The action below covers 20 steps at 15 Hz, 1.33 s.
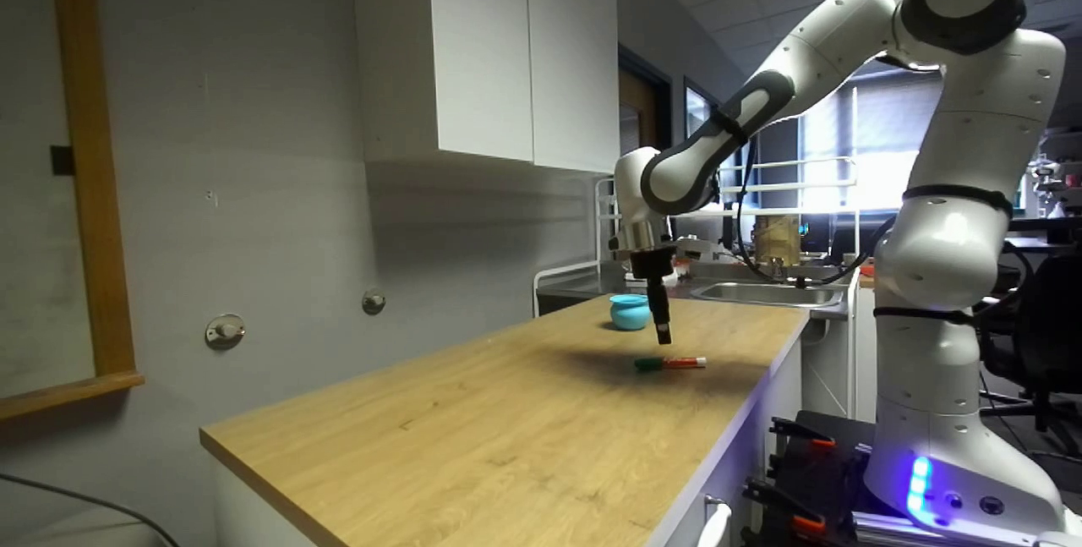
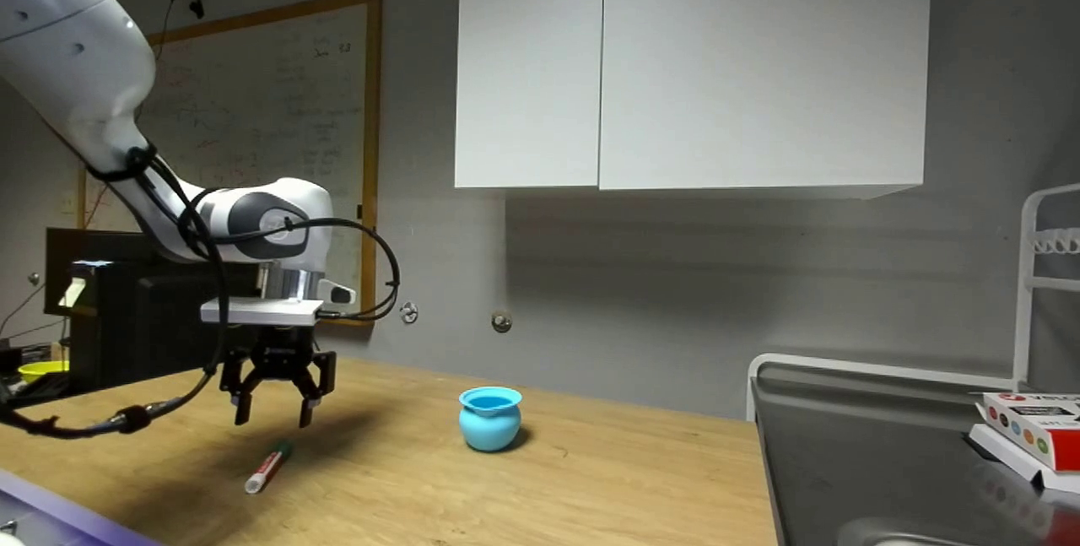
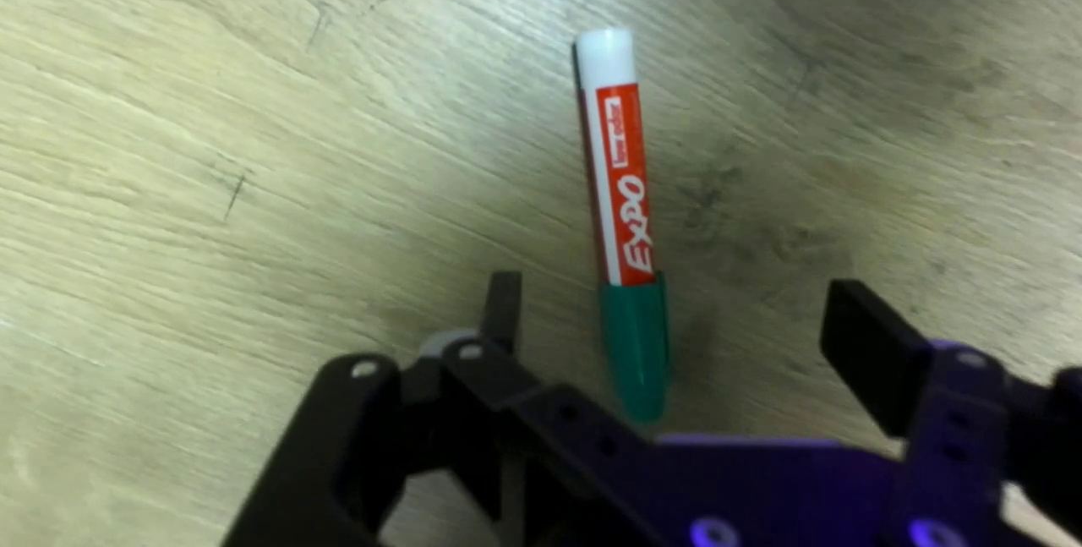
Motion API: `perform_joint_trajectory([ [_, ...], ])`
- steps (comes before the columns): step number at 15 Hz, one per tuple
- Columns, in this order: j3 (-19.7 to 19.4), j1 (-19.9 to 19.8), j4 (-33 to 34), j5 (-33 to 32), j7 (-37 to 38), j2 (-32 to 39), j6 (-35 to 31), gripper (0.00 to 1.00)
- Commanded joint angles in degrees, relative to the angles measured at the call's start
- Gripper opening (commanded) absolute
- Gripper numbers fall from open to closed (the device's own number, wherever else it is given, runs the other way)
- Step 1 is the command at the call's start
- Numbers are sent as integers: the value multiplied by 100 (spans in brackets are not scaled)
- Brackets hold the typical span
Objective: Put the marker in the blue vessel
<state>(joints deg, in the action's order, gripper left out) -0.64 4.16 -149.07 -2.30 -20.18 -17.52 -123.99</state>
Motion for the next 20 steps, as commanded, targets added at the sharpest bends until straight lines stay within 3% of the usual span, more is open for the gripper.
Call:
perform_joint_trajectory([
  [1, -30, -107, 150, -213, 51, 503, -154, 100],
  [12, -105, -354, 292, -355, -49, 1214, -402, 100],
  [13, -103, -368, 320, -383, -48, 1249, -412, 75],
  [14, -97, -373, 342, -410, -43, 1259, -406, 75],
  [20, -83, -390, 491, -465, -21, 1263, -356, 27],
])
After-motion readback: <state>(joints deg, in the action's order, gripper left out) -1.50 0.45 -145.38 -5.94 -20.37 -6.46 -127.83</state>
